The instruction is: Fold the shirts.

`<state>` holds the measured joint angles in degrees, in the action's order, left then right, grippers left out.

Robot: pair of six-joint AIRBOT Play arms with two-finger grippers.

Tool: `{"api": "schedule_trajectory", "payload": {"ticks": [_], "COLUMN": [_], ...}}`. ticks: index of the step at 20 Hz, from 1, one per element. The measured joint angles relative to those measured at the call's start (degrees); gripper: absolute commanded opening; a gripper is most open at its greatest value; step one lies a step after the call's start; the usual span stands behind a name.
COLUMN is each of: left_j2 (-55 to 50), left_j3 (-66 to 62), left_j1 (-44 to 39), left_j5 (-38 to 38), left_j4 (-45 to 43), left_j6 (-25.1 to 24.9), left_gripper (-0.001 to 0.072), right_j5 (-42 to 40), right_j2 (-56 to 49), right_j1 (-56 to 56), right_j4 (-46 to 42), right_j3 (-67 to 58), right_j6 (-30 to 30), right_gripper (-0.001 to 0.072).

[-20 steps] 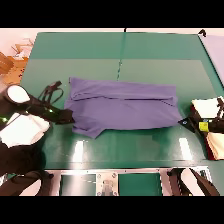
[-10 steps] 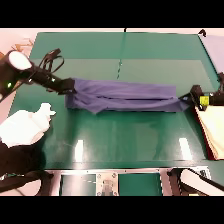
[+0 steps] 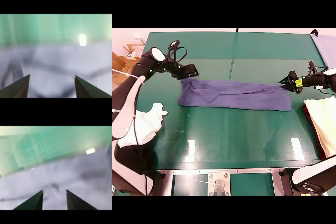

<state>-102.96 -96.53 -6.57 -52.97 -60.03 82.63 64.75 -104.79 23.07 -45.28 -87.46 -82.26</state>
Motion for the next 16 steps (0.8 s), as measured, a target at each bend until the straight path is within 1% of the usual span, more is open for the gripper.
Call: {"api": "schedule_trajectory", "payload": {"ticks": [1, 2, 4, 5, 6, 7, 8, 9, 11, 14, 15, 16], "left_j2": [-0.5, -1.0, -1.5, -1.6, -1.8, -1.9, -1.9, -2.0, -2.1, -2.1, -2.1, -2.1], "left_j3": [-1.5, -3.2, -6.4, -7.8, -8.7, -9.4, -9.9, -10.3, -10.7, -11.0, -11.1, -11.1], "left_j1": [0.1, 0.3, 0.9, 1.3, 1.6, 1.7, 1.9, 1.9, 1.9, 2.0, 2.0, 2.0], "left_j5": [0.9, 0.5, -2.5, -4.7, -7.0, -9.6, -11.5, -13.8, -17.1, -19.9, -20.4, -20.8], "left_j4": [-0.3, -1.2, -3.0, -3.6, -4.1, -4.5, -4.6, -4.8, -4.9, -3.3, -2.0, -0.7], "left_j6": [0.0, 0.0, -0.1, -0.1, -0.1, -0.1, -0.1, -0.1, -0.2, -0.2, -0.2, -0.2], "left_gripper": [0.0614, 0.0614, 0.0613, 0.0612, 0.0592, 0.033, 0.0024, 0.004, 0.004, 0.0039, 0.004, 0.0039], "right_j5": [1.4, 2.9, 7.5, 9.8, 12.1, 14.1, 15.5, 16.8, 18.0, 18.0, 18.0, 17.7], "right_j2": [-1.5, -2.5, -3.8, -4.2, -4.5, -4.7, -4.9, -5.0, -5.2, -6.0, -6.6, -7.3], "right_j1": [0.7, 1.5, 3.7, 4.8, 6.0, 7.0, 7.8, 8.7, 9.4, 9.6, 9.3, 8.9], "right_j4": [0.0, -0.2, -1.5, -2.7, -4.0, -5.2, -6.0, -6.9, -7.6, -6.4, -5.5, -4.7], "right_j3": [-2.4, -4.4, -7.5, -8.4, -8.9, -8.8, -8.4, -7.5, -5.0, -2.1, -1.6, -1.2], "right_j6": [0.8, 1.8, 3.7, 4.5, 5.1, 5.9, 6.7, 7.8, 10.1, 12.9, 13.5, 14.3], "right_gripper": [0.0509, 0.0514, 0.0575, 0.0588, 0.0589, 0.0589, 0.0589, 0.0588, 0.0589, 0.0587, 0.0573, 0.0501]}}
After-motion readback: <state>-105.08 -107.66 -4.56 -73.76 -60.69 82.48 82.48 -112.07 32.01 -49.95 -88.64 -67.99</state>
